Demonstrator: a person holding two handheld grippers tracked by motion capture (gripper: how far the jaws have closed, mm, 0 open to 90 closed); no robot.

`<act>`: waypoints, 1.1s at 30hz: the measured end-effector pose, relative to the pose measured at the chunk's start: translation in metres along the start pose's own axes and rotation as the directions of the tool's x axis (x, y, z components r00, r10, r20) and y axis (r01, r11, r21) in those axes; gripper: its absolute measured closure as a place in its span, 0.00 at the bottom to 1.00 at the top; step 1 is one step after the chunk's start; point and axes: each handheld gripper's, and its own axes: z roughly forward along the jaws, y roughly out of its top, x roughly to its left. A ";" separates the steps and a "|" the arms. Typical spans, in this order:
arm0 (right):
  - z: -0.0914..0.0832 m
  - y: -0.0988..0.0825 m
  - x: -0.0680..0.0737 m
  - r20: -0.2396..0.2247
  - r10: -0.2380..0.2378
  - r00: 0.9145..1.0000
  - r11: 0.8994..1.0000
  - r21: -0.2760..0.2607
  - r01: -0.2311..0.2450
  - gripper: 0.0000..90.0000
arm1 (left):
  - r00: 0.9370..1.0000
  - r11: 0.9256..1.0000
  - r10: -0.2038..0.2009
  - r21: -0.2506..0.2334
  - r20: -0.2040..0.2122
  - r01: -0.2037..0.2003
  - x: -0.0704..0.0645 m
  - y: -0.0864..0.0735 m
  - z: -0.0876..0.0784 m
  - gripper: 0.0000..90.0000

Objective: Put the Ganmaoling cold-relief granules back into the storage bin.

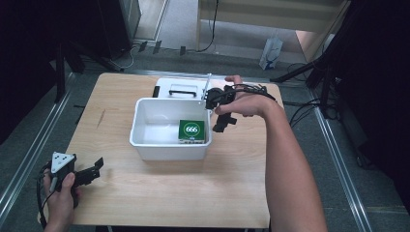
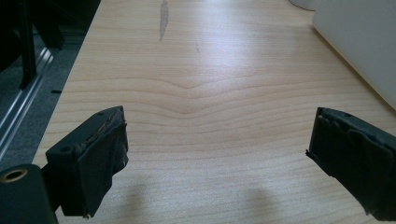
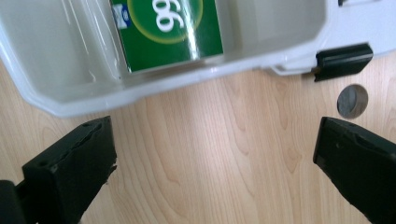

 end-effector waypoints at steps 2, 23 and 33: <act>0.001 -0.006 0.000 0.002 0.013 1.000 1.000 0.003 -0.013 0.00 | 1.000 1.000 0.000 0.001 0.000 0.000 0.000 0.000 0.000 0.06; 0.027 -0.085 0.006 -0.014 0.134 0.991 0.991 0.002 -0.134 0.00 | 1.000 1.000 -0.001 0.000 -0.002 0.001 0.000 0.000 0.000 0.06; 0.043 -0.112 0.020 -0.016 0.166 0.986 0.985 -0.049 -0.167 0.00 | 1.000 1.000 0.002 -0.001 -0.002 -0.002 0.000 0.000 0.000 0.06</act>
